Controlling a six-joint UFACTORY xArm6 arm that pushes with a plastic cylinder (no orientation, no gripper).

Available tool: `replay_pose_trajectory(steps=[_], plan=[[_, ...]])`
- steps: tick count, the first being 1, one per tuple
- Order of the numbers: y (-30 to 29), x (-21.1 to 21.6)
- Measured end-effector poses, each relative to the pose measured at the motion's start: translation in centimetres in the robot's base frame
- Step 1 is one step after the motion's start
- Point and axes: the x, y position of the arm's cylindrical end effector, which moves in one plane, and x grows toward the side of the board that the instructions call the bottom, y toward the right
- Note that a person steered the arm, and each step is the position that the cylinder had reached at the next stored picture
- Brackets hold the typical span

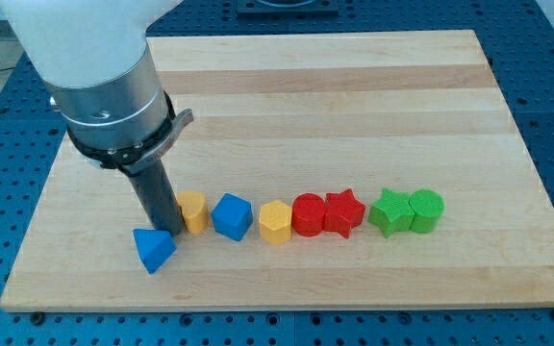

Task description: Move your hand closer to the blue triangle

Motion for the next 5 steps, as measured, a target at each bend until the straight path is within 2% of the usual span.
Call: replay_pose_trajectory(steps=[2,3,4,5], plan=[[-5.9,0.4],[-7.7,2.2],[-7.5,5.1],[-5.6,5.8]])
